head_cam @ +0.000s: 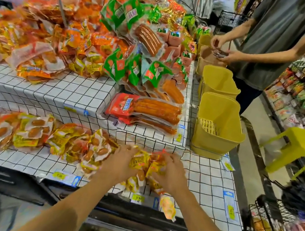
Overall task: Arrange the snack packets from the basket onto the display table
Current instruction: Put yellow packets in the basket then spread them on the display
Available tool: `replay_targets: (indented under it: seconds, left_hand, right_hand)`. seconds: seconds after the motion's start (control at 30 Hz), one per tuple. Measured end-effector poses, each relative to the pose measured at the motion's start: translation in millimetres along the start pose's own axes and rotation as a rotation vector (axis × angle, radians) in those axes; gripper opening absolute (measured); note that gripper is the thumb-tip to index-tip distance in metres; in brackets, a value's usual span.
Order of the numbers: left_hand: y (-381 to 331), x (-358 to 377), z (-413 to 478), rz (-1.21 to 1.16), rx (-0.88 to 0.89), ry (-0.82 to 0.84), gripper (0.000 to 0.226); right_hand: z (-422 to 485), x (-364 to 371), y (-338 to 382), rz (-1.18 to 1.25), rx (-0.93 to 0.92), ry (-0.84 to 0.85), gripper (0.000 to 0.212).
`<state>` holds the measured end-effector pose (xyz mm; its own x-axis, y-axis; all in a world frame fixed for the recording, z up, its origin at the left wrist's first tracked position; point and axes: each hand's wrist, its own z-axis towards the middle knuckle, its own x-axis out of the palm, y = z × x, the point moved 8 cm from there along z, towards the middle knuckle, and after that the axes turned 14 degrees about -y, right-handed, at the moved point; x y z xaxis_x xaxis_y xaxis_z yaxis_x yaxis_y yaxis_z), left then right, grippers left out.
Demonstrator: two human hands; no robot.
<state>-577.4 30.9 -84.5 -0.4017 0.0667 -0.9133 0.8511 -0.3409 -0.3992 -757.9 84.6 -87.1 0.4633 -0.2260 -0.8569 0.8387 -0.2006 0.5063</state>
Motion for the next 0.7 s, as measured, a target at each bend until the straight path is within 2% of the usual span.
replay_targets:
  seconds: [0.27,0.57,0.7]
  left_hand:
    - [11,-14,-12,0.033,0.056,-0.03,0.065]
    - [17,-50,-61,0.123,0.206,-0.081,0.046]
    - [27,-55,-99,0.166,0.271,-0.029,0.049]
  right_hand:
    - [-5,-1,11,-0.175,-0.071,0.026,0.076]
    - [-70,-28,51,-0.402,-0.064,-0.004,0.052]
    - [-123,-24,61,-0.456,-0.019,0.044,0.048]
